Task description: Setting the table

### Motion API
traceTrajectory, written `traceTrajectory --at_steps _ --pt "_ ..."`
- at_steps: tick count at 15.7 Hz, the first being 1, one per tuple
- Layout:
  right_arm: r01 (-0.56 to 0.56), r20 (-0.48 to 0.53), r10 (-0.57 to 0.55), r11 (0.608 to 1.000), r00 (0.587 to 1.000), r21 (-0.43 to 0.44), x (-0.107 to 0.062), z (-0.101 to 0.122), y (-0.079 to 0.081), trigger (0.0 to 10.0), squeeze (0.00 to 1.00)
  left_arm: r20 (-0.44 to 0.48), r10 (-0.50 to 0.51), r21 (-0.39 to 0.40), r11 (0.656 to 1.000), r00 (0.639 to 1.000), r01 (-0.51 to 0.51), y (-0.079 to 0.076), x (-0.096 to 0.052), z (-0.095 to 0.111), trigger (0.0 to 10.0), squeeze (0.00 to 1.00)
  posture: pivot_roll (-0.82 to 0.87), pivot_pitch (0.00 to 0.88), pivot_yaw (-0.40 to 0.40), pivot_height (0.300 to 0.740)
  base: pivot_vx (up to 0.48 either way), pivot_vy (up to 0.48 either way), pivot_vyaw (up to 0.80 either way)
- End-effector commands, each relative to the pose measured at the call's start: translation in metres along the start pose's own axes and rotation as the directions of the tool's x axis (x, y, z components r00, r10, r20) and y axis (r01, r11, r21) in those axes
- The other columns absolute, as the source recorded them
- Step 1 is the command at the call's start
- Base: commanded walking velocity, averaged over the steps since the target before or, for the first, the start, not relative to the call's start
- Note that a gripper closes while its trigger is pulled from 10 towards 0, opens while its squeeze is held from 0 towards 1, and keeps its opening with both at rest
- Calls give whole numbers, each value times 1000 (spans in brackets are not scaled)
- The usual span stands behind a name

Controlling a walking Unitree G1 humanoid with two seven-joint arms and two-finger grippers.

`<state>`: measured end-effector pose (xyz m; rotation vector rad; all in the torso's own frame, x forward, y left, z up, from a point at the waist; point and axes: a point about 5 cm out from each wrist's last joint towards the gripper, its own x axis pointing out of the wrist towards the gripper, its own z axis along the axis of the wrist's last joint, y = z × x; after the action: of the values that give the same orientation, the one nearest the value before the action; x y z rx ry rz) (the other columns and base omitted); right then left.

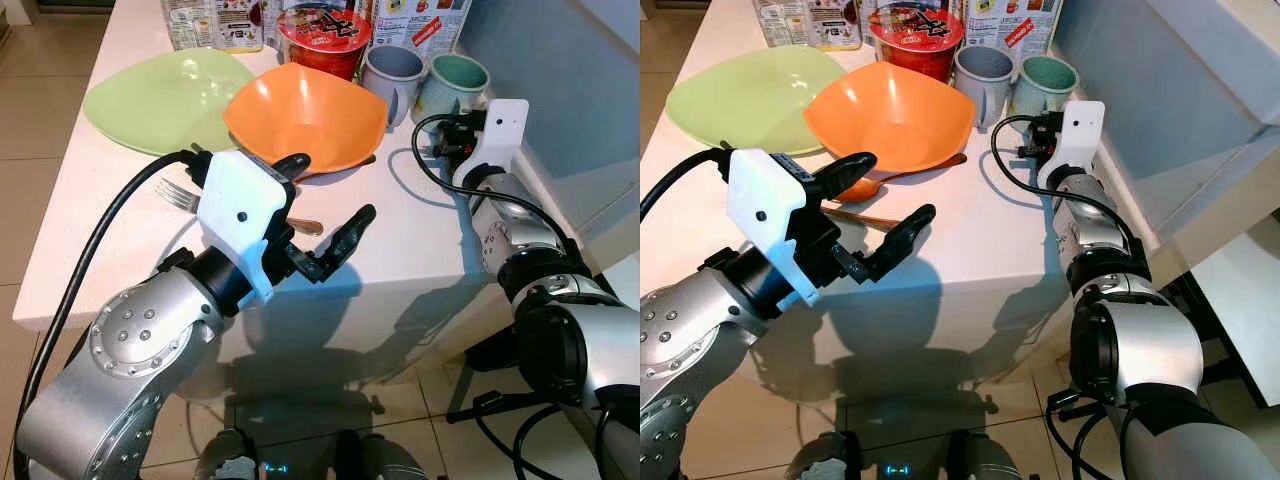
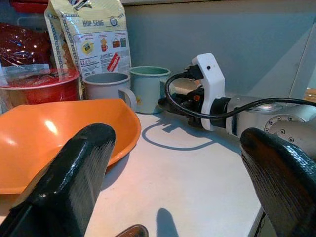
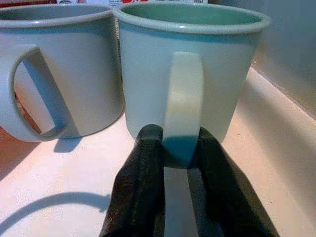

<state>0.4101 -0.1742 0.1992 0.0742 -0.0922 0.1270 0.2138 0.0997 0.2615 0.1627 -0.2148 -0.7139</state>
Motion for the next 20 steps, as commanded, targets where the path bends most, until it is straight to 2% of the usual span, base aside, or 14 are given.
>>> traceTrajectory --at_steps 1,6,11,15,18,19,20 --pt "5 17 -5 1000 1000 15 1 4 -1 0 0 10 -9 3 1000 1000 9 -1 0 1 10000 0 169 149 -113 740 0 0 0" --pt "-6 32 6 1000 999 15 1 5 0 0 0 16 -7 22 1000 1000 7 4 2 0 10000 0 168 112 -109 740 0 0 0" --pt "-54 102 58 998 993 -41 4 15 14 0 0 31 9 38 999 999 -10 6 2 1 10000 0 145 67 -117 740 0 0 0" --pt "-53 212 77 992 974 -115 -2 20 20 0 0 50 15 15 1000 999 -16 7 7 -5 10000 0 85 28 -110 740 0 0 0" --pt "-95 228 128 984 965 -151 -11 15 25 0 0 54 14 9 1000 998 -15 6 11 -9 10000 0 59 5 -107 740 0 0 0" --pt "-98 242 137 981 961 -165 -21 14 24 0 0 52 19 16 1000 998 -20 6 13 -12 10000 0 57 0 -106 740 0 0 0" --pt "-94 248 132 983 960 -158 -23 15 25 0 0 50 32 22 999 998 -33 8 14 -13 10000 0 57 0 -101 740 0 0 0"
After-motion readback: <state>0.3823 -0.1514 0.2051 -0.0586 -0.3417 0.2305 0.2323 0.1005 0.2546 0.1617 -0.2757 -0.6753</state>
